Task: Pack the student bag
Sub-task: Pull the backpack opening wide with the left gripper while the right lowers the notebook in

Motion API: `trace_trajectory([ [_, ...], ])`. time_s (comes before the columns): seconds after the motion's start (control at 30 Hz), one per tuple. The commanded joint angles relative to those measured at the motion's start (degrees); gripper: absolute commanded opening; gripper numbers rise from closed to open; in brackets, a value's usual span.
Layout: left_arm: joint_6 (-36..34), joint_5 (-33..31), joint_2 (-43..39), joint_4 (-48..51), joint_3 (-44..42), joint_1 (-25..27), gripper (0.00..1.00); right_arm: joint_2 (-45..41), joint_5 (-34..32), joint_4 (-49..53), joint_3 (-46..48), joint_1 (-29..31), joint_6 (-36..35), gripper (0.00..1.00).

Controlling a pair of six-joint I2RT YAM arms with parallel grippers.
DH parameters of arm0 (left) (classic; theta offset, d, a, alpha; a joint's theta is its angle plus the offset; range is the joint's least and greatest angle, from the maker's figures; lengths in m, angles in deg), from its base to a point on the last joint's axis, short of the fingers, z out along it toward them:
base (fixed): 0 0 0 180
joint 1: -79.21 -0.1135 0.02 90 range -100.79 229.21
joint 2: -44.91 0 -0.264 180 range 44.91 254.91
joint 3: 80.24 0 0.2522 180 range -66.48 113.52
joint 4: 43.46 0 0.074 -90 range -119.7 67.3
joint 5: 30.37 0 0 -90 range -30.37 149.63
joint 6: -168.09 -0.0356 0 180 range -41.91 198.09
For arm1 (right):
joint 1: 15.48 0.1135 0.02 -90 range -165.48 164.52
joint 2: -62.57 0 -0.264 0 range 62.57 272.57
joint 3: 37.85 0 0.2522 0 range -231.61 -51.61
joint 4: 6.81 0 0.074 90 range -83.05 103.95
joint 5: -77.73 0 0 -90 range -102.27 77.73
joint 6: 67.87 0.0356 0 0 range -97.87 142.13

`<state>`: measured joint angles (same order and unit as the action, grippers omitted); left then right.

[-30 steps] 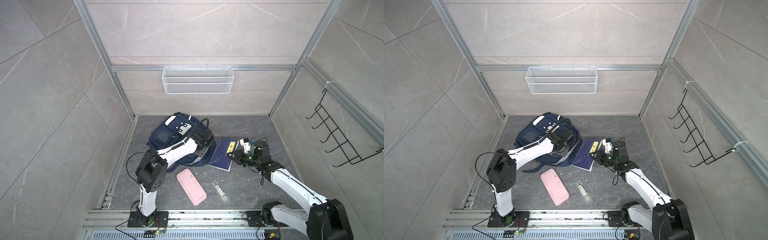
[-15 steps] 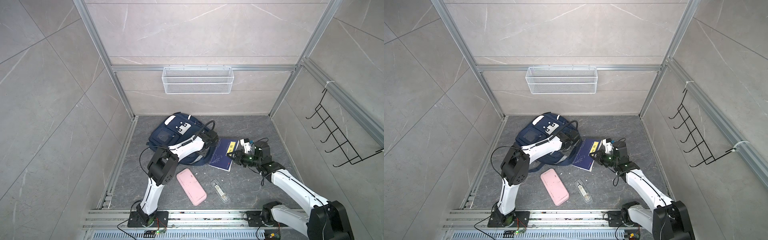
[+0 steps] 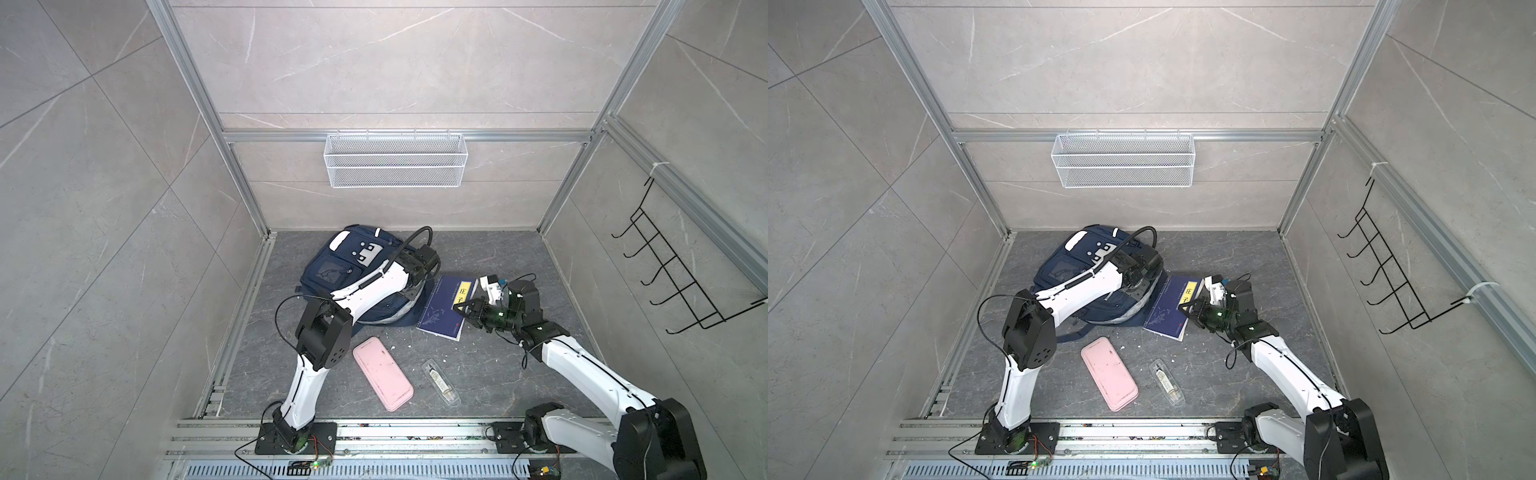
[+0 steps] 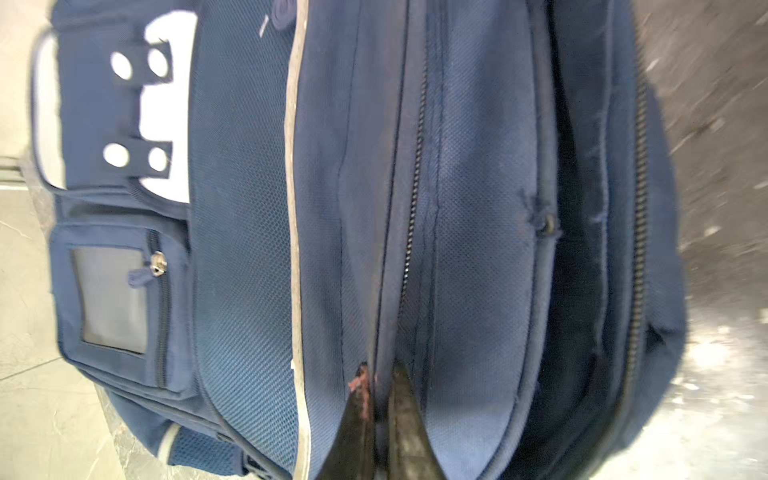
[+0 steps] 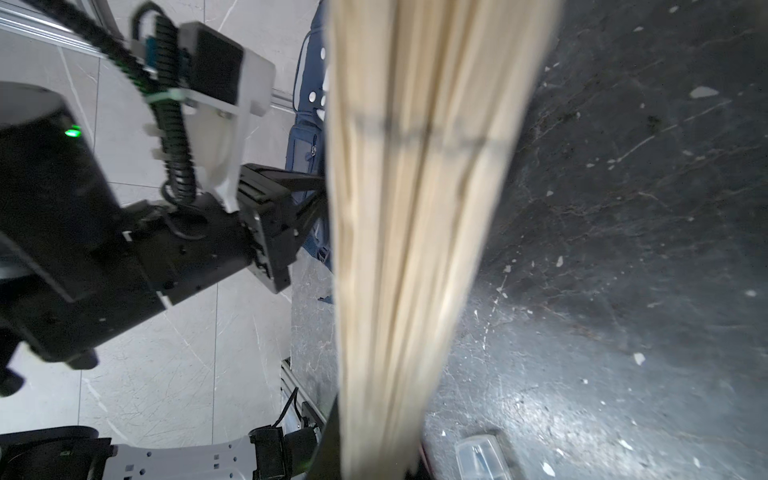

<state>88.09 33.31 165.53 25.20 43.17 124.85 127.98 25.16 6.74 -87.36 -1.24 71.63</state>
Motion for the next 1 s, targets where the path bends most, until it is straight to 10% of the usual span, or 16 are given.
trace_trajectory([
  [0.0, -0.84, 1.75, -6.23, -0.30, 4.94, 0.49, 0.00, 0.42, 0.19, -3.26, -1.62, -0.09, 0.49, 0.00],
  [0.43, 0.30, 7.24, -15.03, -1.37, 8.00, -0.91, 0.00, 8.98, 2.81, -15.30, -2.80, -0.07, 6.42, 0.00],
  [0.97, 5.43, 16.03, -19.32, -3.71, 6.07, -3.76, 0.00, 39.69, -3.38, -38.02, -21.55, 8.40, 21.75, 0.00],
])
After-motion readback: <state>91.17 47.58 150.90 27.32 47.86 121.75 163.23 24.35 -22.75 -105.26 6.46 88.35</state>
